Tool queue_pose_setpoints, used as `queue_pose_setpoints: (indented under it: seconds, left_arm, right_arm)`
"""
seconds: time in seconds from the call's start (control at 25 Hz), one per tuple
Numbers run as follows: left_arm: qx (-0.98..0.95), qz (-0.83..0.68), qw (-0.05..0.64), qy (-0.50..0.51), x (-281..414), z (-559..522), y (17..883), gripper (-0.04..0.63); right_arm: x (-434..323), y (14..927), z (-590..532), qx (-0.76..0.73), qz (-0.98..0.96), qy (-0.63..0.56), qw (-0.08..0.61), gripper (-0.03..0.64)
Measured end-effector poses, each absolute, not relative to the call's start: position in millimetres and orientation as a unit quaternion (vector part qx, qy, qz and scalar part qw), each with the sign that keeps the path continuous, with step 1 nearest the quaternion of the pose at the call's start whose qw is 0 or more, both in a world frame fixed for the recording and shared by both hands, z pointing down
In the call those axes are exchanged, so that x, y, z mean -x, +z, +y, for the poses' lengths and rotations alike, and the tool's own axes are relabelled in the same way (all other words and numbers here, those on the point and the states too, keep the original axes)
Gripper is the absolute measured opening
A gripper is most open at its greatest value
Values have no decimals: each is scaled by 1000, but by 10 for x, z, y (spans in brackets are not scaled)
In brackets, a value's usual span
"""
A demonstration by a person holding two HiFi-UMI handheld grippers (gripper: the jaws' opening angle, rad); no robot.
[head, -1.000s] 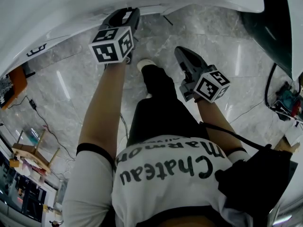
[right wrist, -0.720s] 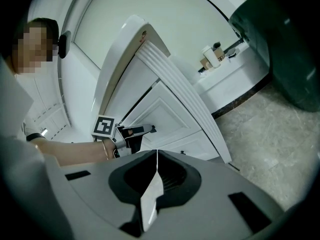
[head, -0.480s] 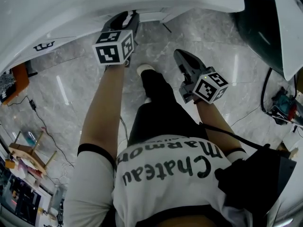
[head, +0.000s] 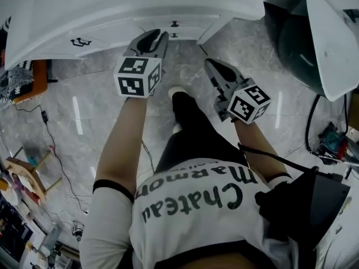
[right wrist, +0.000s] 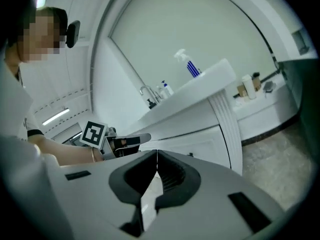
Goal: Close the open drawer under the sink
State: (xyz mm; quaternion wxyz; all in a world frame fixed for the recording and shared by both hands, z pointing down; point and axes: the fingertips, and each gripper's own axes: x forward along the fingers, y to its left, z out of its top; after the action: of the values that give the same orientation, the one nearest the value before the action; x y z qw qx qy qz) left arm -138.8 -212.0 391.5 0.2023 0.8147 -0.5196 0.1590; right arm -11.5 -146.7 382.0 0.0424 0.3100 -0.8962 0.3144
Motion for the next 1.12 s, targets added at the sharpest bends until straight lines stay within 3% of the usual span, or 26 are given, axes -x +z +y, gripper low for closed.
queue_pose_setpoints:
  seconds: [0.32,0.56,1.12]
  left_arm:
    - [-837,-527,114,97,1415,-1335,2420,14]
    - [-838,-536,54,85,1449,-786,1584,9]
    - [-870,-481,111,-11,1203,833,1234,9]
  right_arm:
    - [409,2450,-1193,-268,-930,252,12,12]
    - [585,1695,-748,-229,-955,186,17,12]
    - [467,1230,103,-199,-963,178,21,12]
